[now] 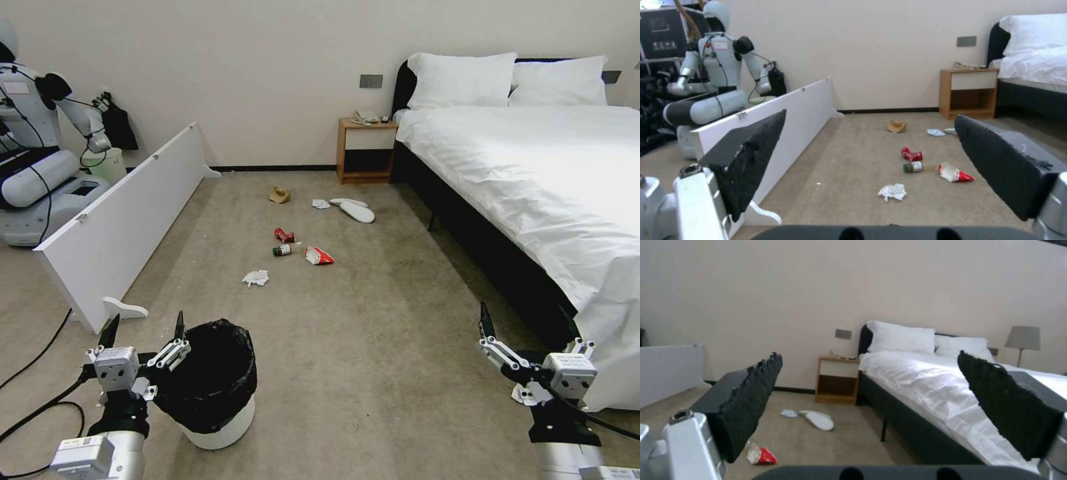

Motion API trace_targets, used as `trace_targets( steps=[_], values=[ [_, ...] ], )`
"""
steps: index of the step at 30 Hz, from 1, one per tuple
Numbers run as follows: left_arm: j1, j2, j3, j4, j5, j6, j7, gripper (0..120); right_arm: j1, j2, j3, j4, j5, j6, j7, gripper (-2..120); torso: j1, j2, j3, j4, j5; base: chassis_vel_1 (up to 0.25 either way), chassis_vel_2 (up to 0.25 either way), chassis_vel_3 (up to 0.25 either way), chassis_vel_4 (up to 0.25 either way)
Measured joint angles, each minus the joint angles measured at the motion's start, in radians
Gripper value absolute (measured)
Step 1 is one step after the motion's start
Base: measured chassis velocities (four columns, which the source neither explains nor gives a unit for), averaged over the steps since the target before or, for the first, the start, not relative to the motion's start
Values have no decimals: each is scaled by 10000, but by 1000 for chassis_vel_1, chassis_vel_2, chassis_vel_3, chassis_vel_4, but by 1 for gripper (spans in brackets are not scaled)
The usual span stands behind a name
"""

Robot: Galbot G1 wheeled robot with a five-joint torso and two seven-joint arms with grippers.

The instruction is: Pick up the trash bin, then pick up the garbage from the floor and place it into the trash bin.

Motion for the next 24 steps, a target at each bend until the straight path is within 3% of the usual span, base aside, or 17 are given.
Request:
trace_targets(
  steps=[17, 20, 22, 24],
  values=[
    [18, -27, -14, 1, 24, 2, 1, 100, -77, -29, 16, -32, 53, 169, -253, 100, 0, 0, 0, 0, 0, 0, 0, 0, 0],
    [11, 27, -29, 1, -103, 269, -1, 100, -88, -42, 19, -33, 53, 175, -258, 100, 0, 0, 0, 0, -1, 0, 0, 0, 0],
    [-16, 160, -136, -69, -309, 947, -57, 100, -105, -53, 21, -33, 53, 179, -259, 100, 0, 0, 0, 0, -1, 0, 0, 0, 0],
    [-15, 179, -148, -86, -345, 1044, -71, 100, -108, -54, 22, -33, 53, 179, -259, 100, -1, 0, 0, 0, -1, 0, 0, 0, 0]
  ],
)
